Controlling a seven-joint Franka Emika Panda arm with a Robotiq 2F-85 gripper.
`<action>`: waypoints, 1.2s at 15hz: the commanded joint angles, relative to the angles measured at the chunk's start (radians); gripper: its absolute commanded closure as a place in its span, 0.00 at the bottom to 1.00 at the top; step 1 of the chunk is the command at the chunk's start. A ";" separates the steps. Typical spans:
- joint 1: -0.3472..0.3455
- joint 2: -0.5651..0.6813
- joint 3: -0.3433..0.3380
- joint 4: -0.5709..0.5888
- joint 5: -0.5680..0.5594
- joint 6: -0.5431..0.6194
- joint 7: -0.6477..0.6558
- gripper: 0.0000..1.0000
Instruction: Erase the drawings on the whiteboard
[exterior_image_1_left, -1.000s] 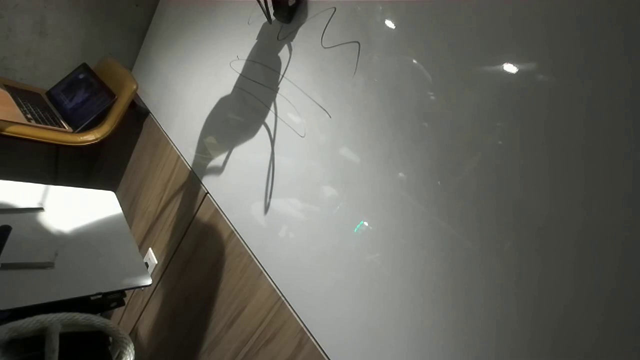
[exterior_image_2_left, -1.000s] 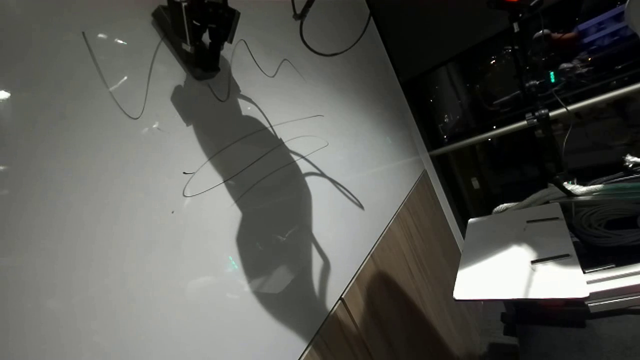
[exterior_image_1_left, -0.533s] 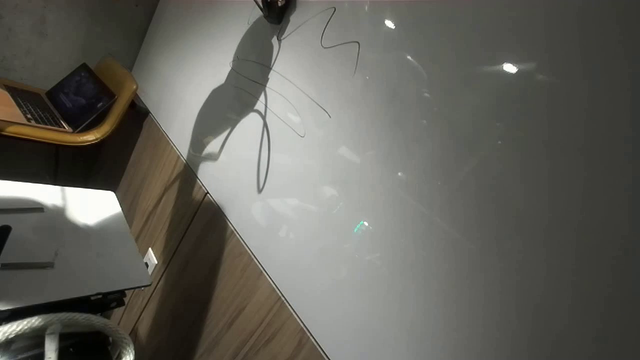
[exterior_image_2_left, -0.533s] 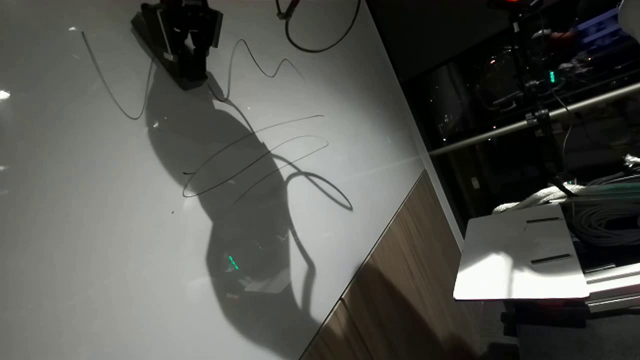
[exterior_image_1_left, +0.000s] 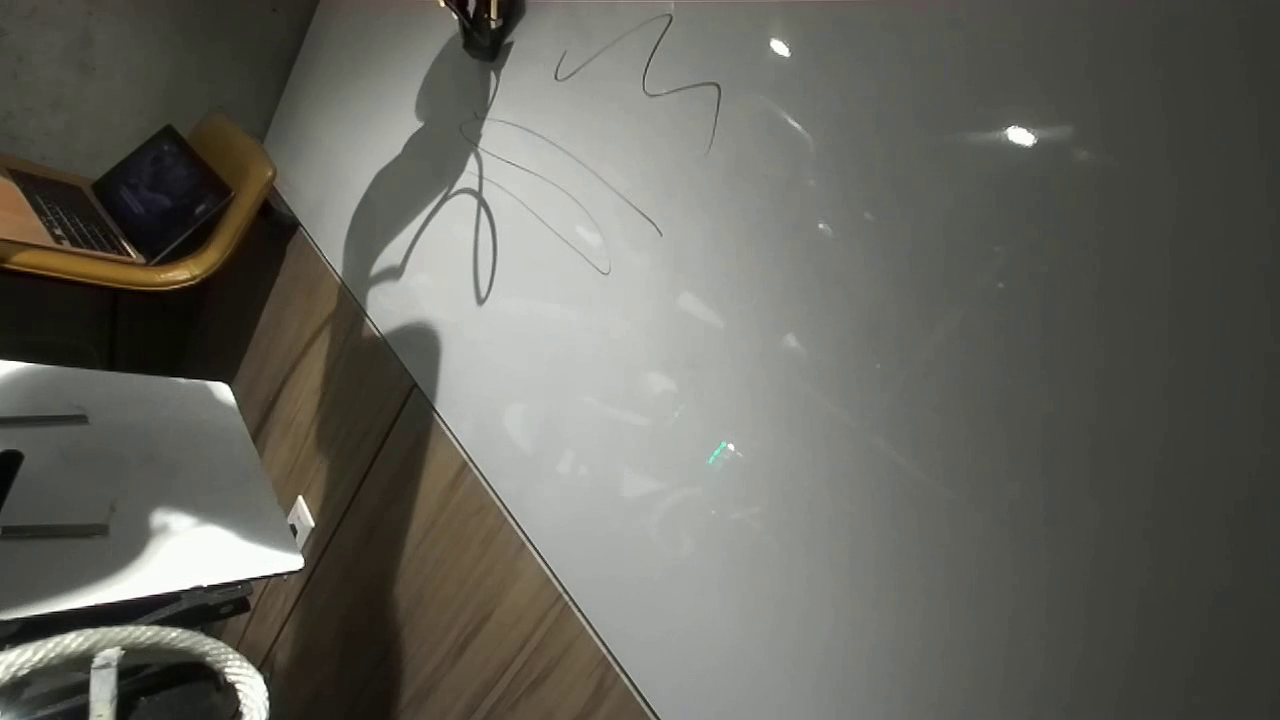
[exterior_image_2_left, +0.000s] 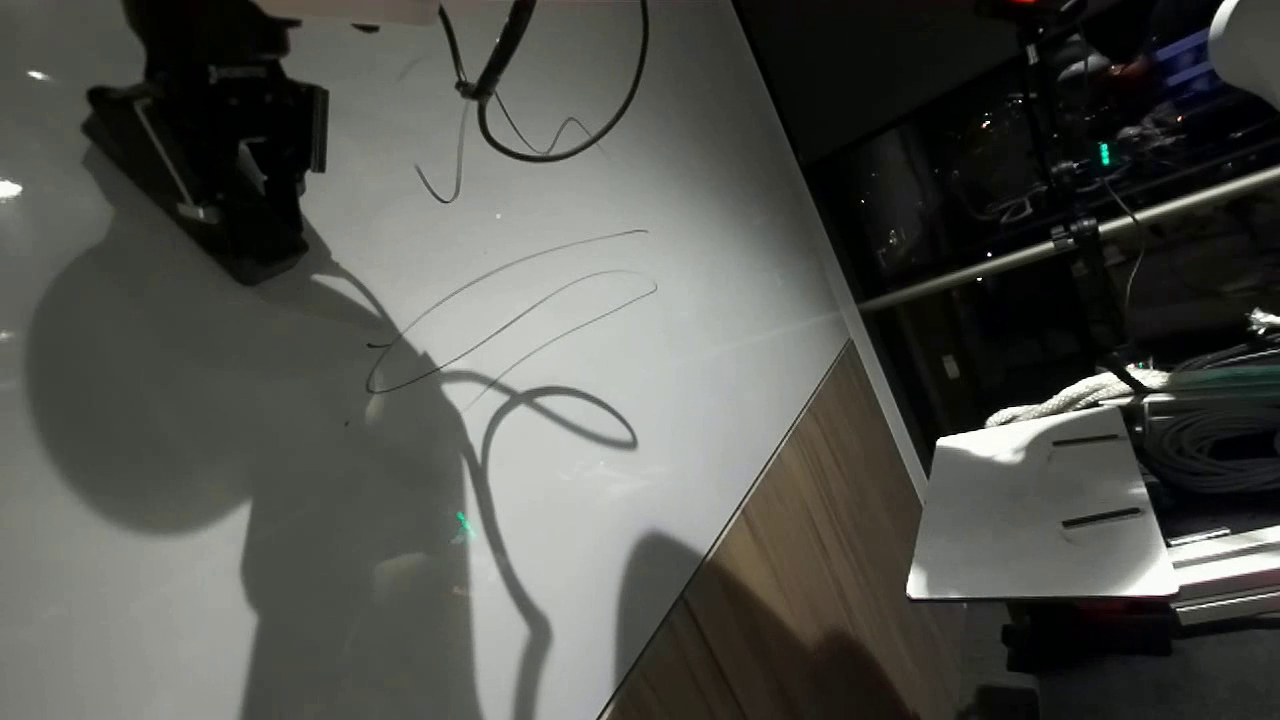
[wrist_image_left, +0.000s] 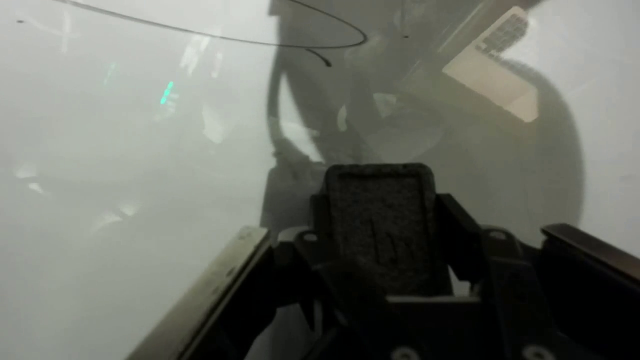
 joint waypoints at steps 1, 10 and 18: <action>0.088 0.148 -0.052 0.190 -0.011 -0.060 -0.048 0.71; 0.167 0.154 -0.152 0.465 -0.039 -0.317 -0.280 0.71; 0.095 0.157 -0.170 0.568 -0.008 -0.385 -0.350 0.71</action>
